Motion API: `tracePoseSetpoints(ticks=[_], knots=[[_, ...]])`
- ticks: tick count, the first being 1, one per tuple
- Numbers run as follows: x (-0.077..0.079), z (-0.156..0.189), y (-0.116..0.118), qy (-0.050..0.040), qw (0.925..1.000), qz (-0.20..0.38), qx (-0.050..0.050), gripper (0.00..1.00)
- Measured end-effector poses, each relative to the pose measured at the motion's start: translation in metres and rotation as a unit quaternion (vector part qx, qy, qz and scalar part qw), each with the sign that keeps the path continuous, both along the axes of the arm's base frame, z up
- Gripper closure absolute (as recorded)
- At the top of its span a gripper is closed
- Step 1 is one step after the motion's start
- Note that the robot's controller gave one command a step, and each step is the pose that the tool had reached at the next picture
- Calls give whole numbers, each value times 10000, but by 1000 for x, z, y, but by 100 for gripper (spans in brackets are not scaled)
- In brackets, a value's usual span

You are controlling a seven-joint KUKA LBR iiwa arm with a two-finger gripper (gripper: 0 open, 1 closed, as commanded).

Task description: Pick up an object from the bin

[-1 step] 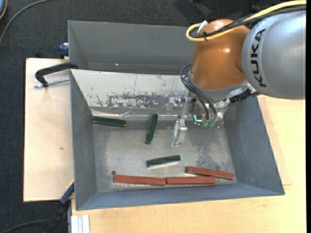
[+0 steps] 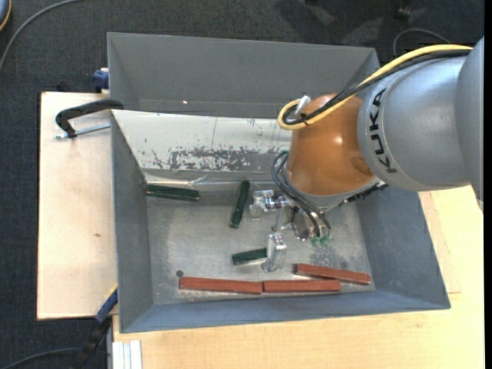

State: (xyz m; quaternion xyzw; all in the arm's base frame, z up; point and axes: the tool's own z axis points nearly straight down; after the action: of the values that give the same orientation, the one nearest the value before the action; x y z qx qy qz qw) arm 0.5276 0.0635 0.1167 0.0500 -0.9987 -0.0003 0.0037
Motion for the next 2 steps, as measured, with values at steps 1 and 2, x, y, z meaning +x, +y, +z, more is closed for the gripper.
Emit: tracePoseSetpoints(ticks=[1, 2], knots=[[-17, -47, 6, -31, 9982, 607, 5, 0], [-16, -46, 6, -40, 9982, 603, 8, 100]])
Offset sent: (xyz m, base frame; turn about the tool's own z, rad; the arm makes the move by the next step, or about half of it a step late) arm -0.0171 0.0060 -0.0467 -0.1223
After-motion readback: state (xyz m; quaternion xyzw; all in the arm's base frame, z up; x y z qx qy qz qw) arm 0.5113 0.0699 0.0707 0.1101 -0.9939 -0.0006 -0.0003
